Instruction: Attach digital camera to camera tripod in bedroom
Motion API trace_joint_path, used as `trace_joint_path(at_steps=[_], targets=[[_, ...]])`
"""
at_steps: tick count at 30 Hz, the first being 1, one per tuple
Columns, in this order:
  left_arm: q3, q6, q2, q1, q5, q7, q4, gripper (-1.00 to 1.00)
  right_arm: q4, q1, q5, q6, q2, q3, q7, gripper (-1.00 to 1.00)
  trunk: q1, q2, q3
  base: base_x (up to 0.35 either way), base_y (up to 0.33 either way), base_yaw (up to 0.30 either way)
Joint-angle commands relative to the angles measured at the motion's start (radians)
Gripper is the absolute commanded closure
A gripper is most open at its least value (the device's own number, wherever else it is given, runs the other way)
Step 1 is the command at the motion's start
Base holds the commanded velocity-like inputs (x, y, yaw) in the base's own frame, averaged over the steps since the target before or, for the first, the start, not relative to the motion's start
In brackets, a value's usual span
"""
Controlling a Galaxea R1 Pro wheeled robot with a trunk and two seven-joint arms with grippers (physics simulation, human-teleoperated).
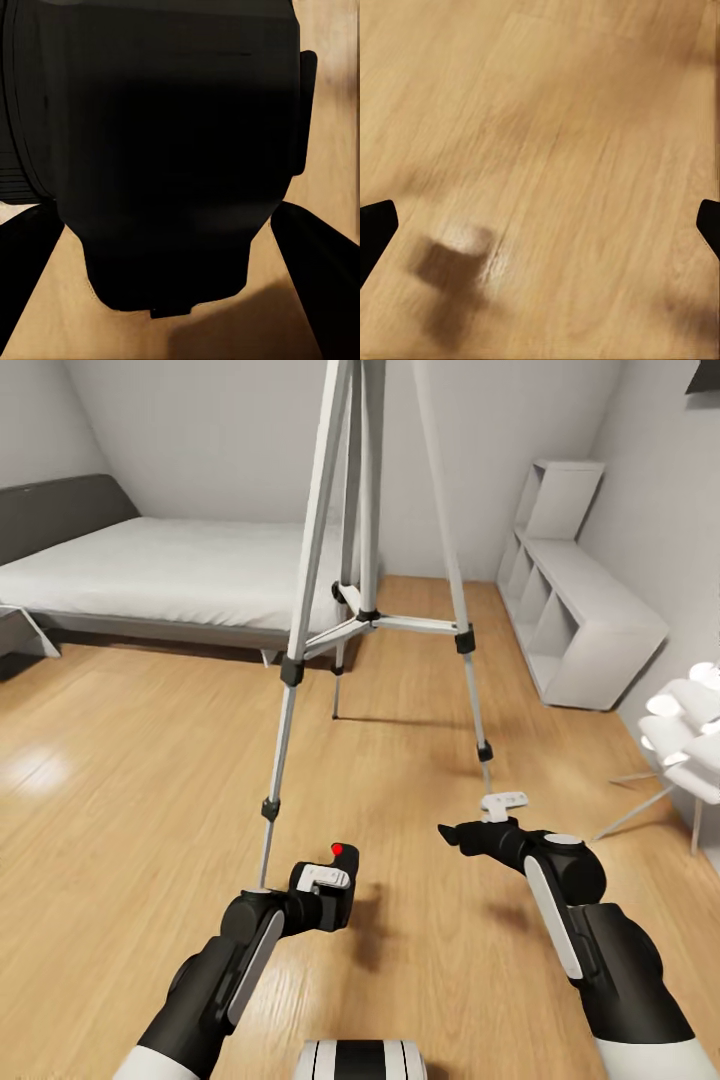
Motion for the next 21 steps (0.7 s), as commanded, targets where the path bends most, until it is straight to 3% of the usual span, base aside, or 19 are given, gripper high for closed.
trace_joint_path(at_steps=[1,8,21], targets=[[0.000,0.008,-0.005,-0.001,0.010,0.020,-0.011,1.00,-0.001,-0.001,-0.007,0.004,-0.005,0.001,-0.003,-1.00,-0.001,0.000,0.003,0.000,-0.111,0.058],[-0.010,0.015,-0.025,-0.001,0.015,0.087,-0.021,1.00,-0.001,-0.002,-0.007,0.003,-0.009,0.000,-0.002,-1.00,-0.004,0.002,0.030,0.000,-0.050,0.026],[-0.028,0.017,-0.031,-0.001,0.016,0.115,-0.002,1.00,-0.001,-0.002,-0.007,0.004,-0.007,0.000,-0.002,-1.00,-0.010,0.005,0.084,0.000,-0.008,-0.015]])
